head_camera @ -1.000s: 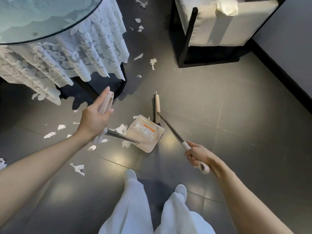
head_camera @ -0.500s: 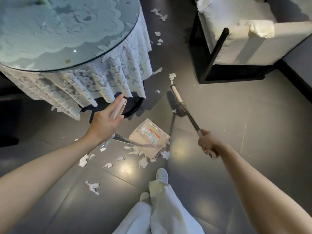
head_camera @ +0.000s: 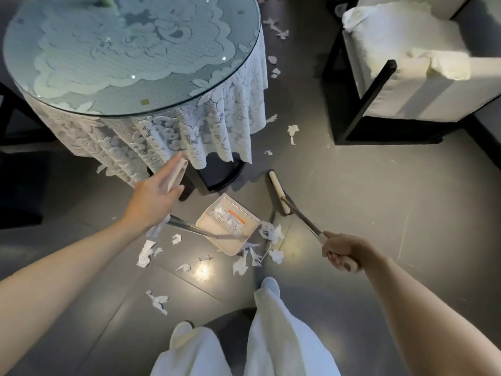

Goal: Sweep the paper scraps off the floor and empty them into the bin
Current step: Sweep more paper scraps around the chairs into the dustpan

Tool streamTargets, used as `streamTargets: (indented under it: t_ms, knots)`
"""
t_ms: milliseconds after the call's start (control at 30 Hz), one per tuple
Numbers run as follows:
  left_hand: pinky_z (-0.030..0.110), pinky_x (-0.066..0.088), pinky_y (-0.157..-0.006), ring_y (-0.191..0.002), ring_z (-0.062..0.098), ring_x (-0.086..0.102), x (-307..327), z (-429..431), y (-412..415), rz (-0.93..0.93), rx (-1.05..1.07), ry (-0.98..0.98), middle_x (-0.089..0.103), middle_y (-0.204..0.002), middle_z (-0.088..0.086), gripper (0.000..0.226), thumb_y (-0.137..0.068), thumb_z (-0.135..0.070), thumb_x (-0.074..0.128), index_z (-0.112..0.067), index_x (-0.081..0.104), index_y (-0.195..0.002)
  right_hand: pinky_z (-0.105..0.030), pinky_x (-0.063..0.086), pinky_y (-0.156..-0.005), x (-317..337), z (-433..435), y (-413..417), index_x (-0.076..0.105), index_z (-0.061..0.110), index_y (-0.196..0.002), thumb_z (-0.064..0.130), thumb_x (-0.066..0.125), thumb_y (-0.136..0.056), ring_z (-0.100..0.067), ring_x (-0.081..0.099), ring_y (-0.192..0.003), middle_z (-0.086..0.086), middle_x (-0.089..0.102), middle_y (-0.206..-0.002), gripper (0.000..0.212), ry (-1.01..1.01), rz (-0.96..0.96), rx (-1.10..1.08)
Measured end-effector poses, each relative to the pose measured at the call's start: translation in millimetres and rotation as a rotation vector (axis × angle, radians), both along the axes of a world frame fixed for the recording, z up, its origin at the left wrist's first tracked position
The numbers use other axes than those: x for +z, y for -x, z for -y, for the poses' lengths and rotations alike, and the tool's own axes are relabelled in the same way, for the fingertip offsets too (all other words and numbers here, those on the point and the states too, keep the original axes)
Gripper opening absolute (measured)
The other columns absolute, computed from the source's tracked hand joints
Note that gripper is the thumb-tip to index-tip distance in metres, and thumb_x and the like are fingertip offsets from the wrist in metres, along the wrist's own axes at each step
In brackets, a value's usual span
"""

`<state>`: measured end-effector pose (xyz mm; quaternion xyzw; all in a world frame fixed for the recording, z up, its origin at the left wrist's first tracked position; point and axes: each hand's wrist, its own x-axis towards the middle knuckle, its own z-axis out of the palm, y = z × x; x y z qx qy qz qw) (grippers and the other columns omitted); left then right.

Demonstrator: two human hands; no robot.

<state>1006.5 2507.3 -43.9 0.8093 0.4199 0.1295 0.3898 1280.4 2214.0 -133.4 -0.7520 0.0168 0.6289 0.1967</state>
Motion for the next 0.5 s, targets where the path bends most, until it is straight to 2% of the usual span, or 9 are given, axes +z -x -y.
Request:
streamTargets:
  t_ms: [33,67,133,167,233,300,400,500]
  knots:
    - [-0.011,0.026,-0.067,-0.077,-0.013,0.049,-0.4,-3.9,10.2,0.008,-0.009,-0.002,0.039,-0.135,-0.021,0.067,-0.093,-0.013,0.06,-0.053,0.035,-0.14,-0.014,0.031,-0.034,-1.5,2.8,13.7,0.039,0.024,-0.104,-0.01,0.037,-0.091,-0.008,0.033,-0.03,0.0,0.038,-0.038,0.037,-0.001,0.004,-0.019]
    - [-0.01,0.025,-0.073,-0.089,-0.017,0.05,-1.3,-7.6,22.1,0.016,-0.023,-0.008,0.038,-0.137,-0.022,0.066,-0.093,-0.013,0.059,-0.053,0.035,-0.14,-0.014,0.03,-0.034,-4.1,6.1,29.2,0.036,0.026,-0.109,-0.01,0.037,-0.091,-0.008,0.032,-0.029,0.0,0.038,-0.039,0.04,-0.004,0.008,-0.041]
    - [-0.005,0.023,-0.086,-0.119,-0.012,0.038,-3.9,-14.1,50.0,0.03,-0.073,-0.028,0.034,-0.139,-0.028,0.067,-0.093,-0.014,0.058,-0.052,0.033,-0.142,-0.013,0.029,-0.033,-10.3,13.7,68.2,0.031,0.03,-0.118,-0.01,0.037,-0.091,-0.008,0.031,-0.028,-0.001,0.037,-0.039,0.049,-0.011,0.019,-0.085]
    - [-0.002,0.022,-0.091,-0.124,-0.011,0.032,-5.4,-18.0,65.0,0.037,-0.115,-0.04,0.032,-0.138,-0.035,0.066,-0.094,-0.015,0.057,-0.051,0.032,-0.143,-0.013,0.029,-0.032,-13.0,16.8,91.8,0.032,0.032,-0.124,-0.009,0.037,-0.091,-0.008,0.031,-0.027,-0.001,0.037,-0.04,0.054,-0.013,0.024,-0.103]
    - [-0.003,0.02,-0.093,-0.122,-0.021,0.024,-8.2,-25.8,97.1,0.048,-0.197,-0.032,0.026,-0.13,-0.051,0.065,-0.096,-0.016,0.056,-0.05,0.03,-0.145,-0.012,0.029,-0.033,-17.1,21.8,145.7,0.031,0.03,-0.139,-0.008,0.036,-0.091,-0.008,0.032,-0.027,-0.001,0.039,-0.041,0.061,-0.01,0.031,-0.117]
    - [-0.009,0.017,-0.091,-0.119,-0.03,0.019,-9.0,-31.6,133.8,0.075,-0.227,-0.019,0.024,-0.124,-0.058,0.067,-0.096,-0.015,0.056,-0.051,0.029,-0.144,-0.014,0.03,-0.034,-19.1,22.1,203.5,0.034,0.021,-0.141,-0.006,0.035,-0.09,-0.009,0.033,-0.029,-0.004,0.04,-0.048,0.058,-0.024,0.056,-0.081]
    - [-0.009,0.016,-0.094,-0.124,-0.025,0.021,-5.1,-33.9,189.5,0.105,-0.202,-0.02,0.028,-0.129,-0.051,0.067,-0.094,-0.012,0.058,-0.045,0.031,-0.146,-0.017,0.03,-0.035,-14.3,17.6,281.1,0.038,0.019,-0.136,-0.004,0.035,-0.09,-0.01,0.034,-0.03,-0.004,0.042,-0.047,0.052,-0.048,0.094,-0.049]
    - [-0.012,0.018,-0.088,-0.124,-0.018,0.025,2.2,-33.8,230.8,0.082,-0.178,-0.021,0.034,-0.139,-0.031,0.068,-0.094,-0.012,0.058,-0.047,0.031,-0.145,-0.018,0.033,-0.035,-4.5,18.1,340.0,0.034,0.025,-0.143,-0.003,0.037,-0.089,-0.01,0.036,-0.031,-0.004,0.044,-0.046,0.062,-0.046,0.07,-0.057]
